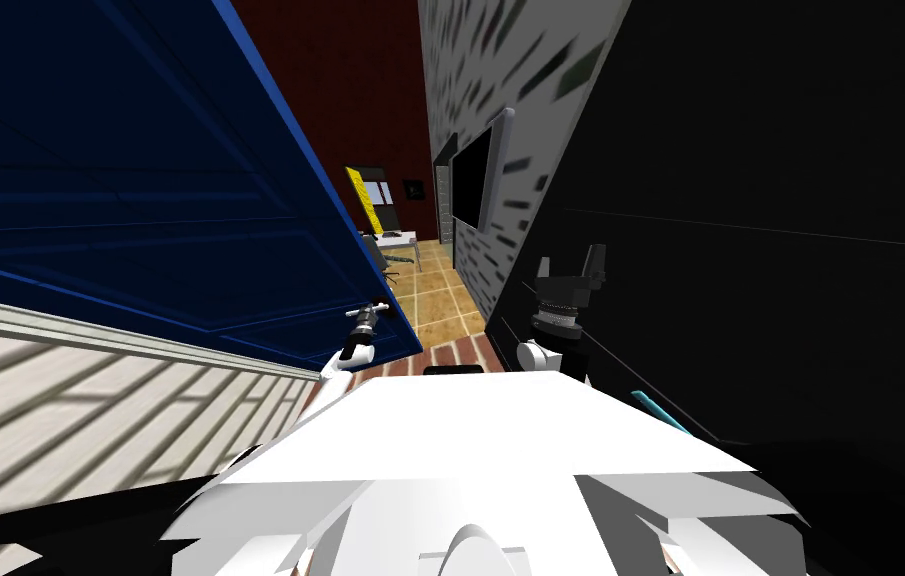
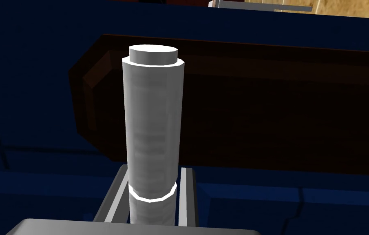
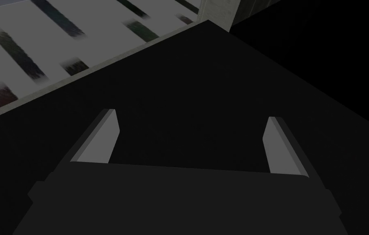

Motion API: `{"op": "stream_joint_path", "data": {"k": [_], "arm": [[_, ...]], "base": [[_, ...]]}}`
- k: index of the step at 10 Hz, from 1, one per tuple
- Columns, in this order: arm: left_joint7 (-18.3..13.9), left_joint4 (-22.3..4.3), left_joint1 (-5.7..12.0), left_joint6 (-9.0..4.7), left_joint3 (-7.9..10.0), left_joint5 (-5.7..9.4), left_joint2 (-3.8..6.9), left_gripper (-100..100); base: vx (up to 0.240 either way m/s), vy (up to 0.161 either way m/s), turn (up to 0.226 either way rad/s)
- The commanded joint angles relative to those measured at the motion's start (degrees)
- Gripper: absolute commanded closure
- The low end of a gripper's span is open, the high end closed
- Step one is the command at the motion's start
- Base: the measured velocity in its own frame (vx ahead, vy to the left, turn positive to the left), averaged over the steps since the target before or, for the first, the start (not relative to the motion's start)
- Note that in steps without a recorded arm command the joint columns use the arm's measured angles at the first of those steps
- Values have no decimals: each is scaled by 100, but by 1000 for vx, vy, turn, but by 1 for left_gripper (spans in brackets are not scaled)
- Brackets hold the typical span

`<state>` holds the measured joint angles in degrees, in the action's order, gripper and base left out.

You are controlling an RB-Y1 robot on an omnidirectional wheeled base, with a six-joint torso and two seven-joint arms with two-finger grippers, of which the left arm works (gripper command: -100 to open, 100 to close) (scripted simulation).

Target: Pull the door open

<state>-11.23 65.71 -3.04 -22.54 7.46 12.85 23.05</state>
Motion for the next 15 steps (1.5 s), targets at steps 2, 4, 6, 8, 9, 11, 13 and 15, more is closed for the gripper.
{"op": "stream_joint_path", "data": {"k": [2,4,6,8,9,11,13,15], "arm": [[-79,41,-58,-40,-77,7,76,100],[-148,78,-108,-75,-145,13,145,100],[-257,135,-187,-130,-252,22,253,100],[-395,207,-288,-200,-387,34,389,100],[-444,233,-323,-224,-435,38,437,100],[-540,284,-394,-273,-531,46,533,100],[-601,322,-487,-345,-627,42,583,100],[-701,389,-608,-456,-712,53,706,100]], "base": [[-66,21,-53],[-178,46,-121],[-211,45,-110],[-238,75,-147],[-225,57,-148],[-223,58,-115],[-120,11,-80],[-231,68,-149]]}}
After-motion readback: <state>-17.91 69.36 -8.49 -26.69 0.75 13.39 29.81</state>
